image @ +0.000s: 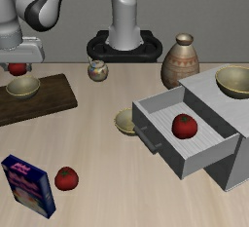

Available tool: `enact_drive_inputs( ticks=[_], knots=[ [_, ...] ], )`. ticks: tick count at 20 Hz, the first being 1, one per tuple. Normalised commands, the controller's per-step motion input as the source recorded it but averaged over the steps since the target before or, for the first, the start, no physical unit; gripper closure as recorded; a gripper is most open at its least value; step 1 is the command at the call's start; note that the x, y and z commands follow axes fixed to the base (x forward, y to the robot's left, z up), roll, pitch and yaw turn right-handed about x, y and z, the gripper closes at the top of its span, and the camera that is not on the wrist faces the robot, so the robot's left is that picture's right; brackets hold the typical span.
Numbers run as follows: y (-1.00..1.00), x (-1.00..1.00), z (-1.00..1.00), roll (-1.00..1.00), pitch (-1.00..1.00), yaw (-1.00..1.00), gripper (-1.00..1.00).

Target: Pick the tomato next to the cutting board and place it on the porcelain bowl on the cutting board

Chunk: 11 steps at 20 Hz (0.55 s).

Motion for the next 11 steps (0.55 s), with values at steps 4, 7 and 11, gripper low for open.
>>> enact_drive_inputs(
  ticks=[4,7,11],
  knots=[
    [0.0,0.0,0.0,0.0,0.0,0.0,-1.0],
    [0.0,0.0,0.0,0.0,0.0,0.0,-1.0],
    [0.0,0.0,0.0,0.0,0.0,0.0,-1.0]
  ],
)
